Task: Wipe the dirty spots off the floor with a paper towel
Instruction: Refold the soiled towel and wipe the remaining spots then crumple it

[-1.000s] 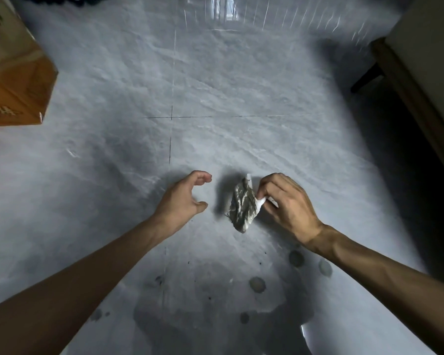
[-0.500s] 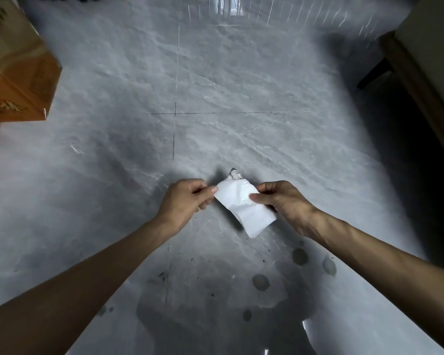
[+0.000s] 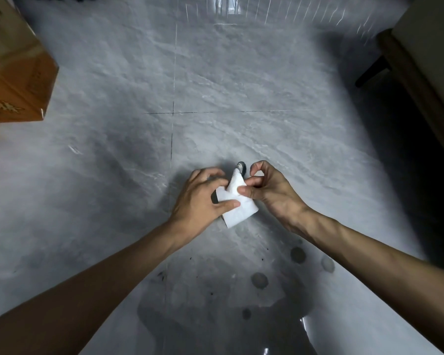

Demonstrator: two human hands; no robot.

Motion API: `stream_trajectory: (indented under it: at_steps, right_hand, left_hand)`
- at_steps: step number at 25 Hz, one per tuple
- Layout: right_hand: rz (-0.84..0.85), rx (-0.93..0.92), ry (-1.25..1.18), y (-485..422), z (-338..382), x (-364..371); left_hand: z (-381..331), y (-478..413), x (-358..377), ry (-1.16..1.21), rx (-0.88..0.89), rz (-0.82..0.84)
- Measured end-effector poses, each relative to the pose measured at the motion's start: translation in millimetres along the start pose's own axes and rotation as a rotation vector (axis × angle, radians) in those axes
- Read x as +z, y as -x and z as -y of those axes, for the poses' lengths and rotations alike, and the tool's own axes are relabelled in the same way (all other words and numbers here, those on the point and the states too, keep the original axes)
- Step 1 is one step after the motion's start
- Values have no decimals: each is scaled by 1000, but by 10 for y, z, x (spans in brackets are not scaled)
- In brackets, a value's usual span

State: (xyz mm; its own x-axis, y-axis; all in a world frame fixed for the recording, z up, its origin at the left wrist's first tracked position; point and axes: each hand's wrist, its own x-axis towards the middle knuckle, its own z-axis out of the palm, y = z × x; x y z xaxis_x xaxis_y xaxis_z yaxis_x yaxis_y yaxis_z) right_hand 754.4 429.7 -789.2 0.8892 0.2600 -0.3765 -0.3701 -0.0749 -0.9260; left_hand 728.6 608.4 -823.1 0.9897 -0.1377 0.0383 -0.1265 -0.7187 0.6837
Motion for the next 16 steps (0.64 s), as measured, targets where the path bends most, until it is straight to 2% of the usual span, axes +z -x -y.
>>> stream_trajectory:
  at_steps: [2,4,6,8,13,16]
  right_hand:
    - [-22,-64,85,6,-14,21]
    - [-89,-186,340,8,-60,-2]
    - [-111,-328,582,21,-105,-22]
    - [-97,-391,718,0,-126,-20]
    - [-92,-268,640,-64,-76,-50]
    - [-71,-282,594,-62,-31,-86]
  left_hand:
    - [-2,-15,8,177,-124,-5]
    - [22,-37,25,346,-225,-2]
    - [35,-60,32,441,-260,6]
    - [31,-94,23,520,-288,33]
    - [12,-90,-46,673,-364,103]
    - [13,-99,-113,769,-574,104]
